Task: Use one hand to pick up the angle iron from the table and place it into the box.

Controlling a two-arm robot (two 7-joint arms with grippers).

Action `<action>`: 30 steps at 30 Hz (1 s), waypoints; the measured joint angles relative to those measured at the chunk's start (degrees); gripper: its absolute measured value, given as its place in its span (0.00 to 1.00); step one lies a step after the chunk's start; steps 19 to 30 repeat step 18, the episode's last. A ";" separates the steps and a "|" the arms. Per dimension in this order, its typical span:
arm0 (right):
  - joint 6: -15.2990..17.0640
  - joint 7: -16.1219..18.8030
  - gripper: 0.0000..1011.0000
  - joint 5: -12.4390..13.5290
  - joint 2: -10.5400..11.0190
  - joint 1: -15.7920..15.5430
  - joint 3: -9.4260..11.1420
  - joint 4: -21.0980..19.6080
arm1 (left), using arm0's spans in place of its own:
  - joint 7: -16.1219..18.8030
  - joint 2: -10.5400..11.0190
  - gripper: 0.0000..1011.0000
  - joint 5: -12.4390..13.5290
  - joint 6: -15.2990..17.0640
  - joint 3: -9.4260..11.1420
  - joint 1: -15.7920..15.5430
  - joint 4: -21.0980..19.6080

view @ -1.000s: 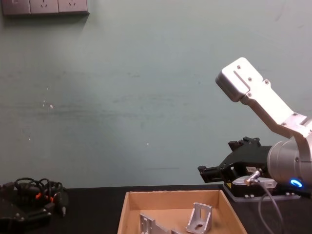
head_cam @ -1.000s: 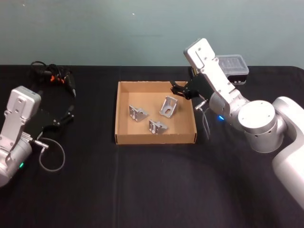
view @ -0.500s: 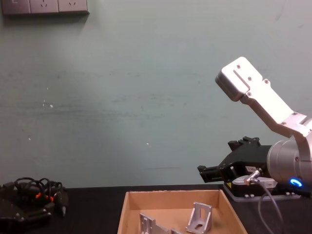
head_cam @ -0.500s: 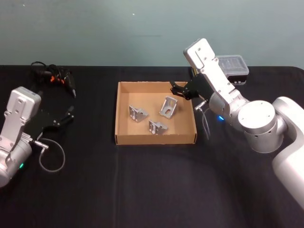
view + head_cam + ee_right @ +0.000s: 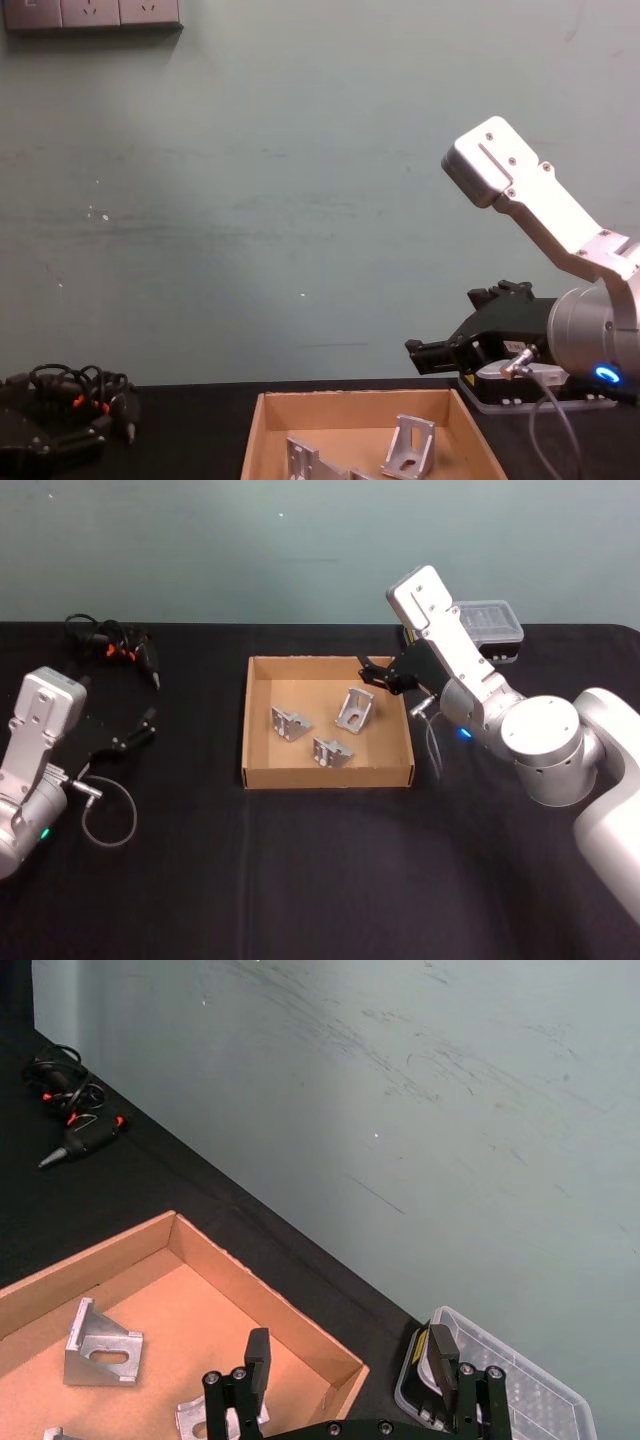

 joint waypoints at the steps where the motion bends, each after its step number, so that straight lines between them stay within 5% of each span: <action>1: 0.00 0.00 0.99 0.00 0.00 0.00 0.00 0.00 | 0.00 0.00 1.00 0.00 0.00 0.00 0.00 0.00; 30: -0.01 0.01 0.99 0.00 0.00 0.00 0.00 0.00 | 0.00 0.00 1.00 0.00 0.00 0.00 0.00 0.00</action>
